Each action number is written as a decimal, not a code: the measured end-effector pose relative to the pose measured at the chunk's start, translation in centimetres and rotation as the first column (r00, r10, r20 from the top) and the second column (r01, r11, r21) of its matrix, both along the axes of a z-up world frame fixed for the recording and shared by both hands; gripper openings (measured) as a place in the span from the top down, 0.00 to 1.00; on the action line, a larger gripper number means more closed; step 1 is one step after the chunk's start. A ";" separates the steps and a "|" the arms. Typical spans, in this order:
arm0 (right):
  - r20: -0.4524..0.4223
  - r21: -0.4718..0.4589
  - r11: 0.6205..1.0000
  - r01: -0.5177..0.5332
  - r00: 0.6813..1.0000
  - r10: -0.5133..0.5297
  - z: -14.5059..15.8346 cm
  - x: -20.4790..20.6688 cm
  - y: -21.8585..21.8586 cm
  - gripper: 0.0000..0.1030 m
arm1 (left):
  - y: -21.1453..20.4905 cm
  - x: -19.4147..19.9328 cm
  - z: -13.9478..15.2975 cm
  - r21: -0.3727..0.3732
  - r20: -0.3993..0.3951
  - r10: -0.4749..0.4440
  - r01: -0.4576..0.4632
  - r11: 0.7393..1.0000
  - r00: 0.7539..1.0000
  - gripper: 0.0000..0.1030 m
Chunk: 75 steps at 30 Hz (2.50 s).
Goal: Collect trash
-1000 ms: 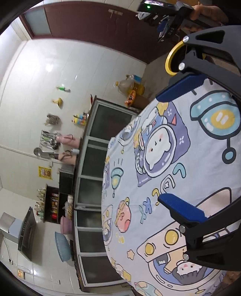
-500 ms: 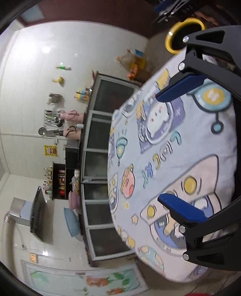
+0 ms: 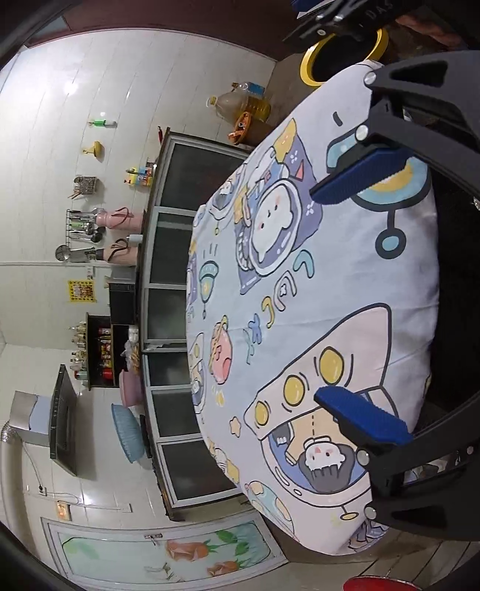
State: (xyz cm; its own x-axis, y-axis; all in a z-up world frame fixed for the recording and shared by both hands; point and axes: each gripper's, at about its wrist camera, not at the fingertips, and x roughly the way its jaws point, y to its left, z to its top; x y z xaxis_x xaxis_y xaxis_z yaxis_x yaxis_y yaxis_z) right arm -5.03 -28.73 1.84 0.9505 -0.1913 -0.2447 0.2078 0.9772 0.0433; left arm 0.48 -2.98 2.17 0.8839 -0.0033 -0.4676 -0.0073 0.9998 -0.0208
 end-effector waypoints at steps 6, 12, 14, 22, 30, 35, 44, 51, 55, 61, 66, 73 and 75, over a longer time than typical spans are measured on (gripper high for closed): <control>0.011 -0.007 1.000 0.004 1.000 -0.004 -0.2 -0.2 0.4 0.08 | -0.7 -0.2 -0.1 0.023 0.007 -0.009 0.009 1.000 1.000 0.08; -0.012 -0.008 1.000 0.007 1.000 -0.007 -0.6 0.1 0.6 0.08 | -0.6 -0.1 -0.5 0.019 -0.002 -0.010 0.010 1.000 1.000 0.08; -0.017 -0.009 1.000 0.006 1.000 -0.006 -0.6 0.2 0.7 0.08 | -0.4 -0.1 -0.5 0.016 -0.005 -0.008 0.008 1.000 1.000 0.08; -0.034 -0.022 1.000 0.004 0.999 -0.005 -0.8 0.7 1.3 0.08 | 0.4 0.2 -1.0 -0.031 -0.025 -0.022 0.021 0.999 0.999 0.08; -0.052 -0.020 1.000 0.007 0.999 -0.008 -1.2 1.3 1.2 0.08 | 0.4 0.3 -1.2 -0.033 -0.039 -0.018 0.017 0.999 0.999 0.08; -0.054 -0.020 1.000 0.005 0.999 -0.007 -1.2 1.5 1.2 0.08 | 0.4 0.4 -1.2 -0.034 -0.041 -0.020 0.019 0.999 0.999 0.08; -0.059 -0.016 1.000 0.009 0.998 -0.010 -1.3 1.7 1.0 0.08 | 0.3 0.6 -1.2 -0.032 -0.042 -0.026 0.025 0.999 0.999 0.08; -0.062 -0.014 1.000 0.009 0.998 -0.010 -1.5 1.8 0.9 0.08 | 0.3 0.6 -1.1 -0.033 -0.043 -0.027 0.026 0.999 0.999 0.08; -0.064 -0.011 1.000 0.012 0.998 -0.012 -1.7 1.8 0.9 0.08 | 0.3 0.6 -1.1 -0.032 -0.043 -0.027 0.026 0.999 0.999 0.08; -0.067 -0.011 1.000 0.010 0.998 -0.011 -1.7 1.9 0.9 0.08 | 0.2 0.6 -1.1 -0.033 -0.044 -0.027 0.025 0.999 0.999 0.08; -0.071 -0.009 1.000 0.012 0.997 -0.012 -1.9 1.9 1.1 0.08 | 0.2 0.6 -1.1 -0.033 -0.044 -0.028 0.027 0.999 0.999 0.08; -0.074 -0.008 1.000 0.011 0.997 -0.012 -2.0 1.9 1.2 0.08 | 0.1 0.5 -1.1 -0.033 -0.046 -0.028 0.027 0.999 0.999 0.08; -0.073 -0.008 1.000 0.012 0.997 -0.013 -2.0 1.9 1.3 0.08 | 0.1 0.5 -1.1 -0.032 -0.045 -0.029 0.028 0.999 0.999 0.08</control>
